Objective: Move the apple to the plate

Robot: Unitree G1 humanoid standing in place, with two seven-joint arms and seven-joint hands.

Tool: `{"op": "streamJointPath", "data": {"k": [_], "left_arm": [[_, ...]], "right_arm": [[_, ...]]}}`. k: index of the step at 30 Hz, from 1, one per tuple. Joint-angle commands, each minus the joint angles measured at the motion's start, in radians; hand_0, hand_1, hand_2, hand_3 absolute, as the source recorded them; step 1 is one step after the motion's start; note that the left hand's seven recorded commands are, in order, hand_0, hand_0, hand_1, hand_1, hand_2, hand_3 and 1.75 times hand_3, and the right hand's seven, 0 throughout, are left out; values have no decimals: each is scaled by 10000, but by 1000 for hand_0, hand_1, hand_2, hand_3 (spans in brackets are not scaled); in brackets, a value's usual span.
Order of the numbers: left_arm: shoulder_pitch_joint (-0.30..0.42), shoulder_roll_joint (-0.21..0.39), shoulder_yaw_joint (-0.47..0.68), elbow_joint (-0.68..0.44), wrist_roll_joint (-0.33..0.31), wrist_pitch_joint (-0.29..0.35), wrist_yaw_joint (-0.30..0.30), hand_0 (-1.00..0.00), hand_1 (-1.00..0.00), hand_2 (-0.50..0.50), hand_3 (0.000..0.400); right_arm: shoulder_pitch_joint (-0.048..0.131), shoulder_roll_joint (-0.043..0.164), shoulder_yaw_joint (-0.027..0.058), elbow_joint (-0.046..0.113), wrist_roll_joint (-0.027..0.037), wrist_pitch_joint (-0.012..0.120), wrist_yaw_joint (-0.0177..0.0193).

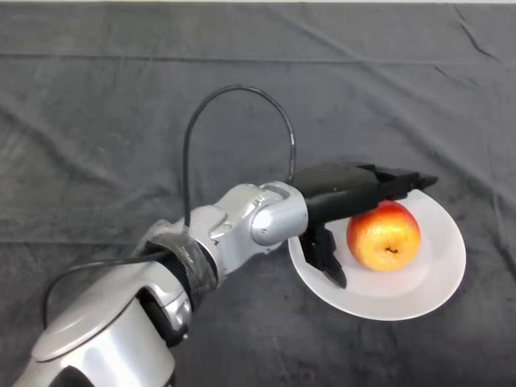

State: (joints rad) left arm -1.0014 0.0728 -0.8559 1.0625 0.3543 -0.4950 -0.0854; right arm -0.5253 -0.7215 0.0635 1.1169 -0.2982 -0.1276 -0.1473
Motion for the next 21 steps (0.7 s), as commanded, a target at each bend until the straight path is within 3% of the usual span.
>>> {"op": "streamJointPath", "data": {"k": [1, 10, 21], "left_arm": [[-488, 608, -32, -125, -180, -3, 35, 0, 0, 0, 0], [-445, 1496, 1167, 155, -761, -526, 373, 0, 0, 0, 0], [617, 2267, 2848, 472, -1855, -1150, 805, 0, 0, 0, 0]], "right_arm": [[755, 541, 307, 609, -243, 74, 112], [751, 541, 309, 619, -244, 67, 110], [756, 542, 310, 610, -241, 69, 109]]}}
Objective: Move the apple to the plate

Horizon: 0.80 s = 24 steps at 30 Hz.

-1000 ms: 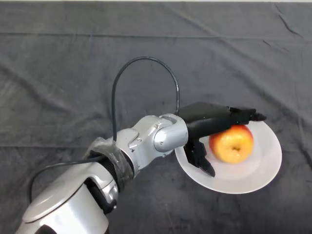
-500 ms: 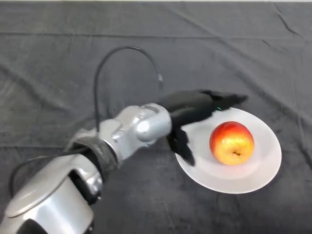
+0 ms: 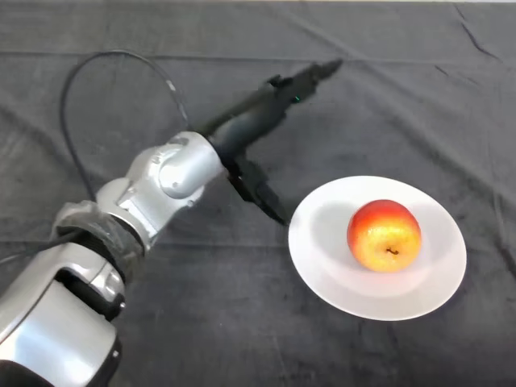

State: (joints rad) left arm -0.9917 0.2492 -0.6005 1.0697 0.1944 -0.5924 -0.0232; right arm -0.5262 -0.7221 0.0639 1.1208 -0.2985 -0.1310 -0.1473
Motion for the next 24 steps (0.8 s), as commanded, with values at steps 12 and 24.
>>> {"op": "streamJointPath", "data": {"k": [12, 24], "left_arm": [[1257, 1380, 2049, 678, -1359, -206, 136, 0, 0, 0, 0], [2044, 2235, 3866, 807, -2494, -133, 150, 0, 0, 0, 0]], "right_arm": [[779, 549, 304, 544, -233, 113, 111], [794, 548, 300, 514, -226, 128, 115]]}}
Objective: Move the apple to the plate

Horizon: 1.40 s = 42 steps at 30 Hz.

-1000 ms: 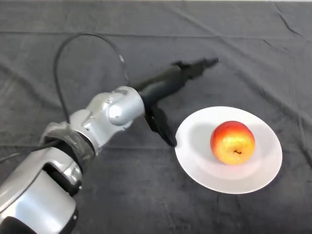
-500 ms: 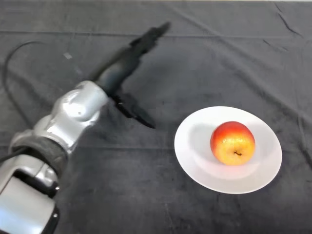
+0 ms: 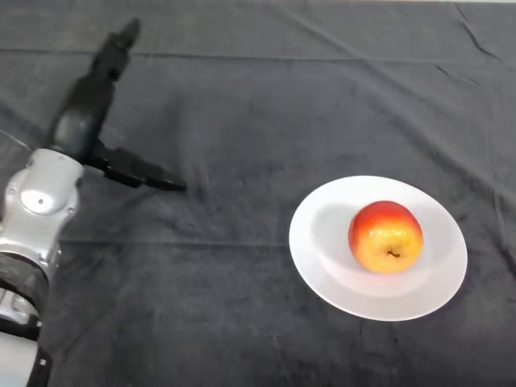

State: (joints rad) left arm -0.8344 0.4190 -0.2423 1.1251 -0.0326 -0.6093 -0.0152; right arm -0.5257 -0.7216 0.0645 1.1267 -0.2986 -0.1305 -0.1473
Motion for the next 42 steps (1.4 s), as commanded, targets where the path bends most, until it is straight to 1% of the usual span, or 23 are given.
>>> {"op": "streamJointPath", "data": {"k": [1, 9, 15, 23, 35, 42], "left_arm": [[565, 599, 423, 264, -307, 42, 70, 0, 0, 0, 0], [1227, 1183, 1459, 358, -919, 210, -70, 0, 0, 0, 0], [1677, 1523, 2038, 424, -1169, 376, -75, 0, 0, 0, 0], [2205, 1846, 2785, 515, -1540, 651, -84, 0, 0, 0, 0], [2941, 2284, 4087, 669, -2295, 1088, -25, 0, 0, 0, 0], [3213, 2577, 4726, 737, -2636, 1445, 41, 0, 0, 0, 0]], "right_arm": [[790, 543, 294, 452, -224, 125, 116], [800, 543, 291, 432, -220, 135, 119], [806, 543, 290, 419, -218, 142, 121], [812, 543, 288, 405, -215, 150, 124], [819, 542, 286, 391, -213, 159, 127], [820, 542, 285, 387, -213, 162, 128]]}}
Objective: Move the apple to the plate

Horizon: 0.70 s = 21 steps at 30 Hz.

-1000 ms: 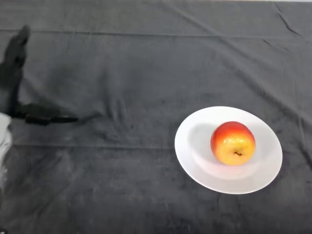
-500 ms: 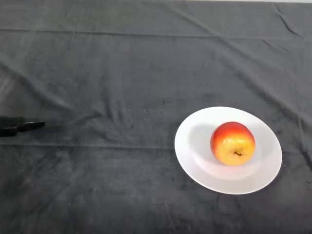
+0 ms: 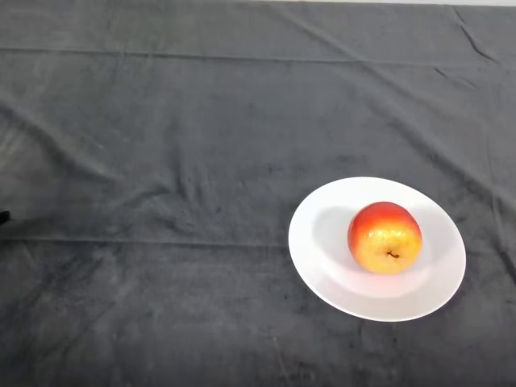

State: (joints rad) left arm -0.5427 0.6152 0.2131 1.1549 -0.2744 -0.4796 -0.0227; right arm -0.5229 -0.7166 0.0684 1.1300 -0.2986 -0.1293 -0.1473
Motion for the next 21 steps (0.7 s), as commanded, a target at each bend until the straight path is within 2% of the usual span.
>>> {"op": "streamJointPath", "data": {"k": [1, 10, 21], "left_arm": [[325, 653, 253, 442, -260, 185, 128, 0, 0, 0, 0], [604, 1062, 1105, 456, -717, 518, 274, 0, 0, 0, 0], [796, 1280, 1939, 405, -1130, 699, 606, 0, 0, 0, 0]], "right_arm": [[792, 491, 246, 354, -213, 150, 128], [791, 491, 246, 356, -213, 150, 129], [786, 491, 246, 364, -215, 148, 128]]}}
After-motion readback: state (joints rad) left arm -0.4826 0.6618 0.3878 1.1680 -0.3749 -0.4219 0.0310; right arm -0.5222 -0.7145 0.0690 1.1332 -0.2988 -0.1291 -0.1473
